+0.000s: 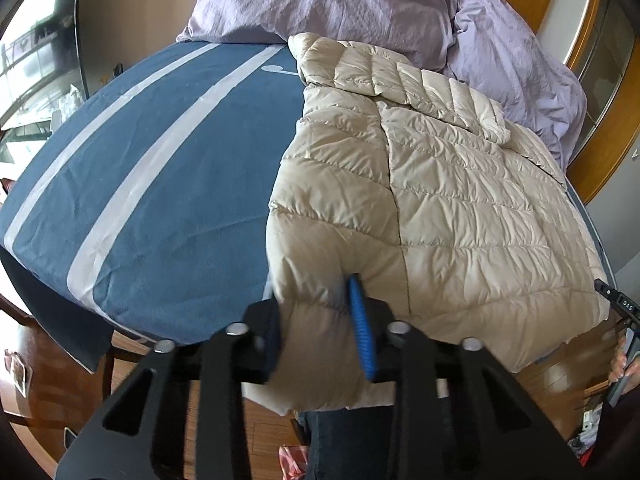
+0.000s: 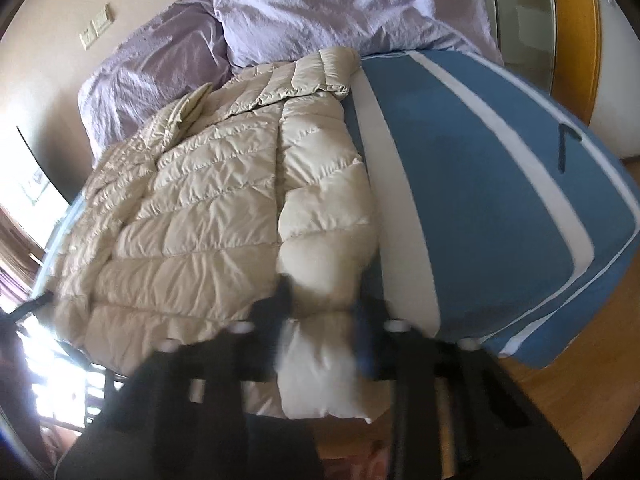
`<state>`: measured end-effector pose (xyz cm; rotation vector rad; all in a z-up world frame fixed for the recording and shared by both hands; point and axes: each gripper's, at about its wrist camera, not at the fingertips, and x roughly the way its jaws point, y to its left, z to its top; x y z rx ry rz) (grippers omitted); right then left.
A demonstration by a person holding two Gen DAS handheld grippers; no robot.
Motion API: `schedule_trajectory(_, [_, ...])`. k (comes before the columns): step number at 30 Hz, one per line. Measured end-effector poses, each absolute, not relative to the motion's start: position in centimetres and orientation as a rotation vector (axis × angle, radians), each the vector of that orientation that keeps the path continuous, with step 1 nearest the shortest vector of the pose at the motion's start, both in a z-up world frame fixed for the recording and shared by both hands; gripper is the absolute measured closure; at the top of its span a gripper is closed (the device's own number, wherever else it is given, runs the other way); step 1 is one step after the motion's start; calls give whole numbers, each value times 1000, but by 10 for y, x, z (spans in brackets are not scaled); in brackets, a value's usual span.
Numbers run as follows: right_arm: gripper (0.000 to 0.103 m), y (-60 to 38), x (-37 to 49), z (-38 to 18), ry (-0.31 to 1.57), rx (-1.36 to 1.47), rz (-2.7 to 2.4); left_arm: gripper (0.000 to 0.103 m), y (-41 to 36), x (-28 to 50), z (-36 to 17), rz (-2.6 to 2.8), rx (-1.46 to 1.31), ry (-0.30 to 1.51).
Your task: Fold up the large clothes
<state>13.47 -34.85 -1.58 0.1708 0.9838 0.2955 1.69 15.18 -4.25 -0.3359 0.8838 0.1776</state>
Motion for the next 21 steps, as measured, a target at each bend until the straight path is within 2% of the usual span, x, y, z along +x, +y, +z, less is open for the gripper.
schedule_trajectory(3, [95,-350,133,-12,965,179,301,92,149,16,-41,181,-333,884])
schedule_trajectory(6, [97,-348,133,-2,929,161,296,97,147,16,-36,185,-320,876])
schedule_trajectory(21, [98,-324,171,77,715,84,261,99,158,50,31,241,-269,734])
